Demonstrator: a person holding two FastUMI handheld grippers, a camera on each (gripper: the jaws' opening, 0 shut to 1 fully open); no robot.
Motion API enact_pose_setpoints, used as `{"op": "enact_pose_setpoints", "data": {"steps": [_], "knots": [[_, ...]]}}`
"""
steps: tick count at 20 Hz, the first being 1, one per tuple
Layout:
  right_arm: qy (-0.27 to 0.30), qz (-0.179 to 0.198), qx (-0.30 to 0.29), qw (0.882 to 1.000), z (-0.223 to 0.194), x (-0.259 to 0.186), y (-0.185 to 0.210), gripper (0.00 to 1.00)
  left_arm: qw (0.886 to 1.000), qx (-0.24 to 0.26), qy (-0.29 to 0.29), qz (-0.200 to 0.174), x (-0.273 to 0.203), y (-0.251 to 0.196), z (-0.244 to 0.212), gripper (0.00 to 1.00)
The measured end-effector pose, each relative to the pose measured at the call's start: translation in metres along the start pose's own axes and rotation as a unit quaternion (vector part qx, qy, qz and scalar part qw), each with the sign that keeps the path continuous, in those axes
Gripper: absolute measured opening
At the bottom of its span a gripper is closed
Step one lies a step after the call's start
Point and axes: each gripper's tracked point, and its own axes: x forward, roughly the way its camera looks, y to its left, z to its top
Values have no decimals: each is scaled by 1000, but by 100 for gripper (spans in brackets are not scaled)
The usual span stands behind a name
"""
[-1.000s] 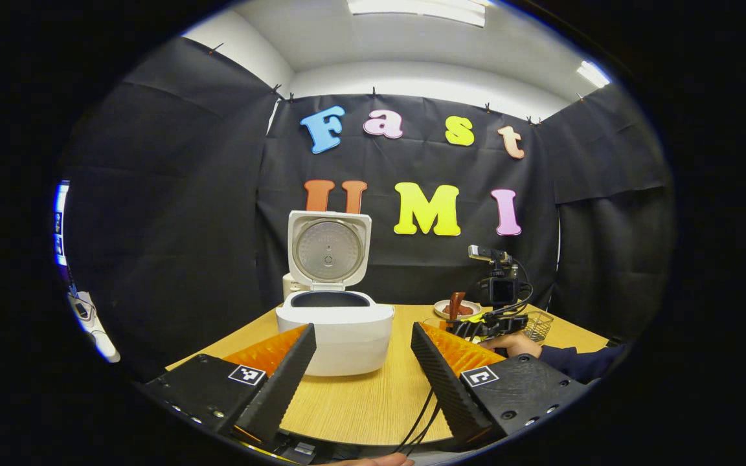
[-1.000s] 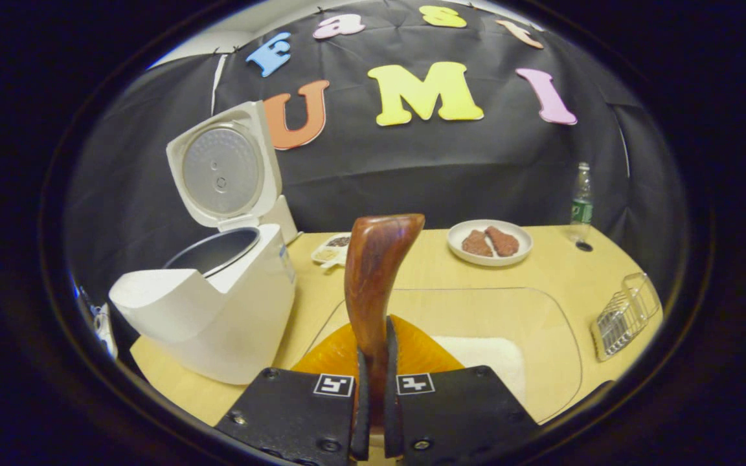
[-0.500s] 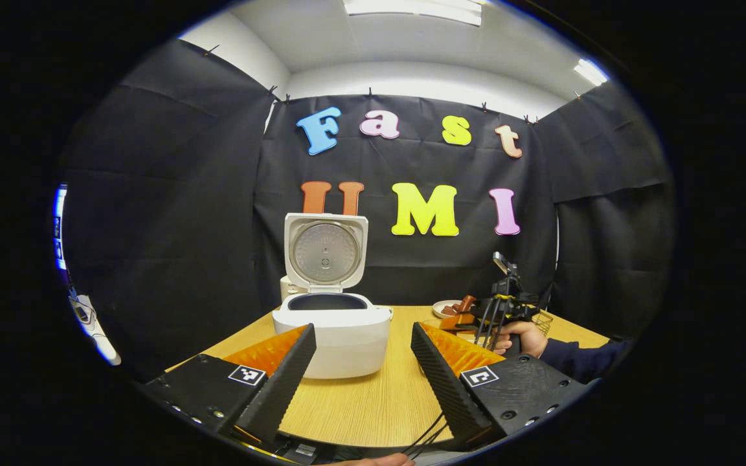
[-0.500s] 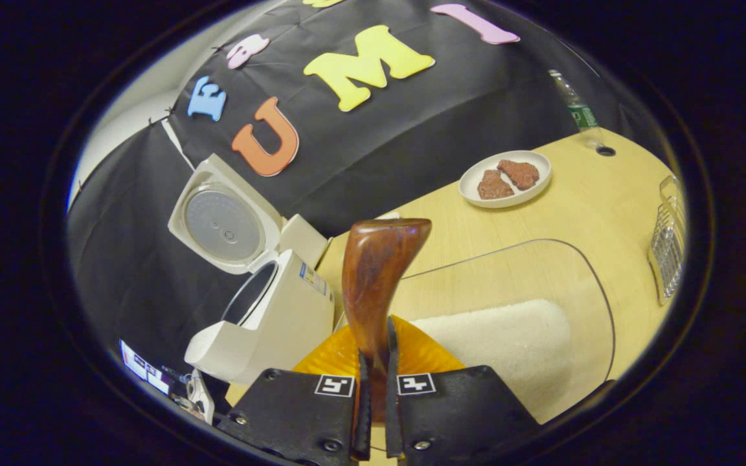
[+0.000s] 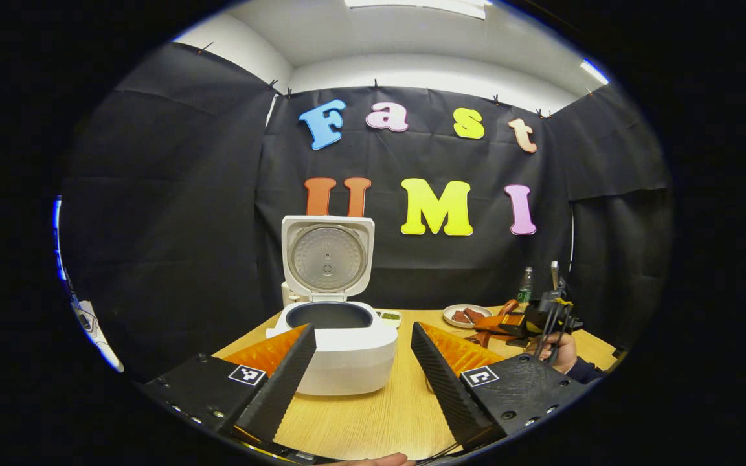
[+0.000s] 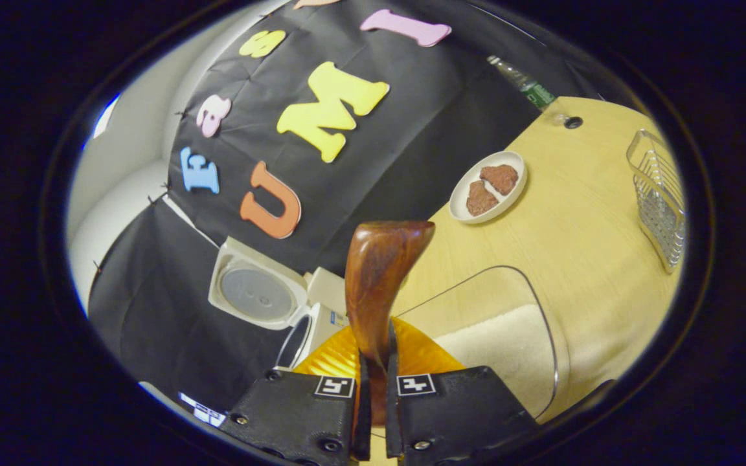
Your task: Close the left gripper, press the button to open the rice cooker; take a wooden spoon from the chopstick holder with the right hand, scoop a spoonful of rice and pour it into the rice cooker, then put the wooden spoon back into the chopstick holder.
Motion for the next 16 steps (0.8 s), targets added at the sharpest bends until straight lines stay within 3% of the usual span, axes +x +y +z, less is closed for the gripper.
{"op": "enact_pose_setpoints", "data": {"steps": [6,11,13,16], "knots": [[-50,34,114,992,42,-25,-1,10,1000,-16,12,-2,22,-3,-12,94],[-77,105,255,958,81,-48,31,10,1000,-12,9,-5,25,-5,-9,94],[-76,124,287,947,84,-47,49,10,1000,-6,4,-10,23,-4,-3,94],[-68,130,273,951,82,-38,64,10,1000,10,-12,-9,17,3,6,94]]}}
